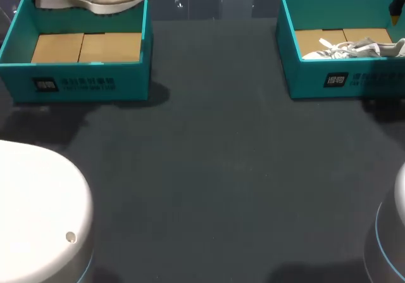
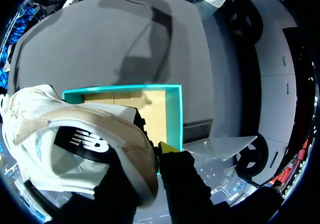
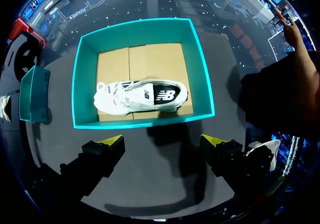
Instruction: Take the shoe out of the shoebox, open the shoe tongue, remove and reinsert the insole, then place the shoe into the shoebox
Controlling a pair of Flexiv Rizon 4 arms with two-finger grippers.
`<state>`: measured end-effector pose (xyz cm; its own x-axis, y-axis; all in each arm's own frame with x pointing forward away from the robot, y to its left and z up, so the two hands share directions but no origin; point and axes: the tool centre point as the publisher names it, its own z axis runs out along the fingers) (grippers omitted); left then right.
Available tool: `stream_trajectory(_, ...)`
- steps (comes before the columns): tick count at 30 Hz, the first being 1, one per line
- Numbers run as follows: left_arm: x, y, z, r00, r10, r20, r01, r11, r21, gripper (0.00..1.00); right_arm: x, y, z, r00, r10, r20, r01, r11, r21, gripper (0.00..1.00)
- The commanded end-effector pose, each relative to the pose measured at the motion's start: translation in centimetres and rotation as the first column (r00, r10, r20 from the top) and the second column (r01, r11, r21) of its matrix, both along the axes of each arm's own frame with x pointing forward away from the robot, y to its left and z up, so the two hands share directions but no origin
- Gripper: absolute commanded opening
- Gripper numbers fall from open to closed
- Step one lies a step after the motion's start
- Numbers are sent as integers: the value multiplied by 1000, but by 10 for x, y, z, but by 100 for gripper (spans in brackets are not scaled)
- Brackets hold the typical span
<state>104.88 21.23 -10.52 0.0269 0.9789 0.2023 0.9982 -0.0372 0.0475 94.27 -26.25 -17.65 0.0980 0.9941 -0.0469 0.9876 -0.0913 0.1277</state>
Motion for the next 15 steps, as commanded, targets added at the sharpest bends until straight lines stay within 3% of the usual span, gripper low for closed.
stream_trajectory(1, -83, -18, 2, 974, -56, 218, 51, 998, 30, 0, -1, 0, 0, 1000, -2, 2, 2, 1000, -1, 100)
stream_trajectory(15, -195, -88, -27, 961, -179, 209, 167, 983, 73, 0, -1, 0, 0, 1000, -2, 2, 2, 1000, -1, 100)
